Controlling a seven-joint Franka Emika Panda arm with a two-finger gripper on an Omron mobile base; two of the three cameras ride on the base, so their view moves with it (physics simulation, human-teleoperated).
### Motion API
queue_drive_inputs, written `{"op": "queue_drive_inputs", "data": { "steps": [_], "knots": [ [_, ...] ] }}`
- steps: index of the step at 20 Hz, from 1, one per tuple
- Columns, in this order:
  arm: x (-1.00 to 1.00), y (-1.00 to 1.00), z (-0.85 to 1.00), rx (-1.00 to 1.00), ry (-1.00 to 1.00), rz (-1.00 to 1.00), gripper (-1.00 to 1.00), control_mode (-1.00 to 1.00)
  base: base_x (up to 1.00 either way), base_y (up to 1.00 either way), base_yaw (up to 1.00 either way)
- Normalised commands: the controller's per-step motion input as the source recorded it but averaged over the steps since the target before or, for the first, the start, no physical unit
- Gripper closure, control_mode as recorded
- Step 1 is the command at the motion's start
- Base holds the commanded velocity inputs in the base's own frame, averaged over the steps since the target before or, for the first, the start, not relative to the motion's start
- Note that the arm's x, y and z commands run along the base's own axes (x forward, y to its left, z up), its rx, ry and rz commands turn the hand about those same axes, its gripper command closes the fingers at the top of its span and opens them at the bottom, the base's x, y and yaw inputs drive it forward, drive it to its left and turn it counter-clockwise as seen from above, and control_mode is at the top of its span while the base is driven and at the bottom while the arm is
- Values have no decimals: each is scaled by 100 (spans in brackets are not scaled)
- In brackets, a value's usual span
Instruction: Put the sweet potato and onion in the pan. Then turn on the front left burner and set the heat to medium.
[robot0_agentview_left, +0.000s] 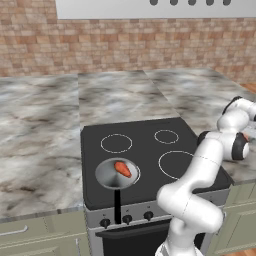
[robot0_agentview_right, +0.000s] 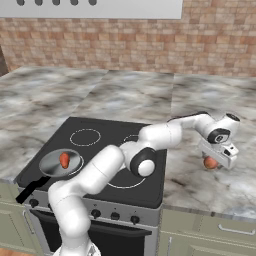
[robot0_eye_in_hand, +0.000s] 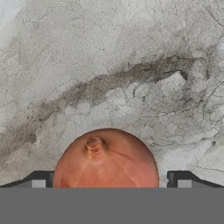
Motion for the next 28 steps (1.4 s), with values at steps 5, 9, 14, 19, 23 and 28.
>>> {"op": "queue_drive_inputs", "data": {
  "steps": [5,9,14,19,23,28],
  "knots": [
    [0,3,0,0,0,0,100,-100,0,0,0],
    [0,0,0,0,0,0,100,-100,0,0,0],
    [-2,0,0,0,0,0,100,-100,0,0,0],
    [-44,0,6,3,-9,2,100,-100,0,0,0],
    [-66,0,39,0,-8,1,100,-100,0,0,0],
    [-67,20,54,0,-1,0,100,-100,0,0,0]
  ]
}}
